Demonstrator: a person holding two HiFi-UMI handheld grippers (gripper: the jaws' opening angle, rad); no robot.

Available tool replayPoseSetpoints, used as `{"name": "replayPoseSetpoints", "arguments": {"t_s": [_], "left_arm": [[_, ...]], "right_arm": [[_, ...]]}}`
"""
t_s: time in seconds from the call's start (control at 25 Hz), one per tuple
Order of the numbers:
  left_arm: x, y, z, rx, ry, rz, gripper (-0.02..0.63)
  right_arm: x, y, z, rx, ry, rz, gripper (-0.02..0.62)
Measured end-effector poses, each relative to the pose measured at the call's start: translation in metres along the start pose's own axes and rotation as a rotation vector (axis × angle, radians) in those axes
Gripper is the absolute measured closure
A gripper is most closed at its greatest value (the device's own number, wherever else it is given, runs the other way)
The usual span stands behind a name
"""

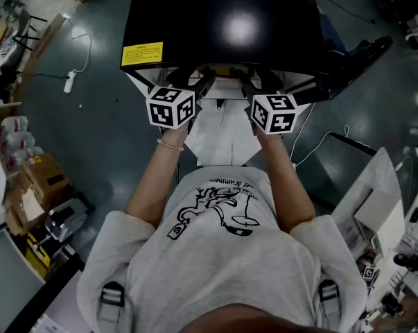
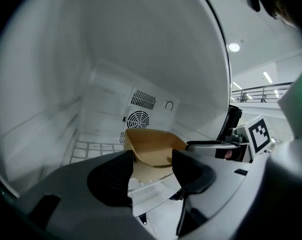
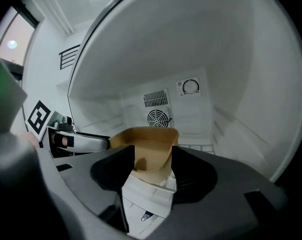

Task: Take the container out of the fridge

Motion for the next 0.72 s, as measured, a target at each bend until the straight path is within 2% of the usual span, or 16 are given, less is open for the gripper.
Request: {"name": "replayPoseSetpoints", "arguments": {"t_s": [0.72], "left_arm": [[0.018,0.006,-0.027,0.032,0.022,0.000,0.351]], "right_arm": [[-0.015,-0.003,-0.027,0.034,-0.016,-0.015,0.373]]}}
Point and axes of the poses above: the fingertips, and each gripper's own axes: z forward along the fingers, x to its right, y out of its underside, the point moved 10 cm from there along -z, backward along the fingers, and after that the axes turned 8 degrees about -x, right-handed, at the moved point
